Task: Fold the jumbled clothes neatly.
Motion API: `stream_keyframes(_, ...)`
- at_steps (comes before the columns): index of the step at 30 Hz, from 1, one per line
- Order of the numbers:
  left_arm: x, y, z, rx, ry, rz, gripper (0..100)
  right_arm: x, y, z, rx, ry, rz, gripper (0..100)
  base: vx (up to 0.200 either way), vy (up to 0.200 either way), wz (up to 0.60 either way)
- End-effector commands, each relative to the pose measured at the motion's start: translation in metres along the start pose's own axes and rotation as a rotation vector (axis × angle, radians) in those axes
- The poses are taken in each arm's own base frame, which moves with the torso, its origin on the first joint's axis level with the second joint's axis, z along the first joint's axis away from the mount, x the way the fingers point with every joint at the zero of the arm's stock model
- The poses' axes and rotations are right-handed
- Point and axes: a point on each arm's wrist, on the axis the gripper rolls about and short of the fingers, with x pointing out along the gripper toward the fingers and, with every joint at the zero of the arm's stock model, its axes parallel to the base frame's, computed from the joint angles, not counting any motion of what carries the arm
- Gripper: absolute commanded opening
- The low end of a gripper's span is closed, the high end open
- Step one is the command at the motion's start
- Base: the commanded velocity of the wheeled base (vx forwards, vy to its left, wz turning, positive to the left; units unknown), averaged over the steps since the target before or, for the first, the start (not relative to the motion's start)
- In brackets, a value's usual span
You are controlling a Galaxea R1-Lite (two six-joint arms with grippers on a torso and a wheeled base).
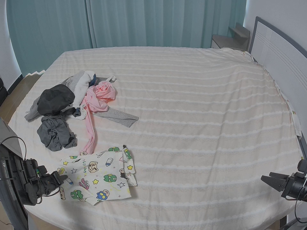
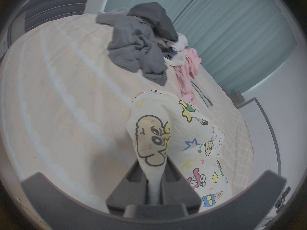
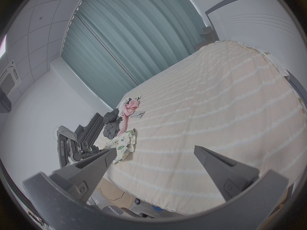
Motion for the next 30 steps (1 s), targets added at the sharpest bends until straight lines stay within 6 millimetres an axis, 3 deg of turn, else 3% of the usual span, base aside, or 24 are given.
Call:
stream_keyframes(1,-0.002,0.02,0.003,-0.051,-0.03,0.049,0,0.0,0.0,0.005,-0.006,-0.021,-0.006,100,0.0,0.0,0.0)
stream_keyframes(7,-0.009,0.024,0.006,-0.068,-0.045,0.051,0,0.001,0.003,0.019,-0.03,-0.058,-0.004,100,0.0,0.0,0.0)
stream_keyframes(8,-0.01,0.023,0.006,-0.065,-0.047,0.047,100,0.002,0.003,0.02,-0.03,-0.058,-0.007,100,0.0,0.0,0.0)
stream_keyframes(14,-0.022,0.01,0.022,-0.025,-0.127,0.013,100,-0.002,0.0,0.016,-0.022,-0.075,-0.045,100,0.0,0.0,0.0)
stream_keyframes(20,-0.079,-0.038,0.051,0.148,-0.307,-0.231,100,-0.015,0.003,0.004,-0.043,-0.129,-0.056,100,0.0,0.0,0.0)
stream_keyframes(30,-0.155,-0.093,0.046,0.395,-0.36,-0.621,100,-0.045,0.02,-0.022,-0.145,-0.243,0.0,100,0.0,0.0,0.0)
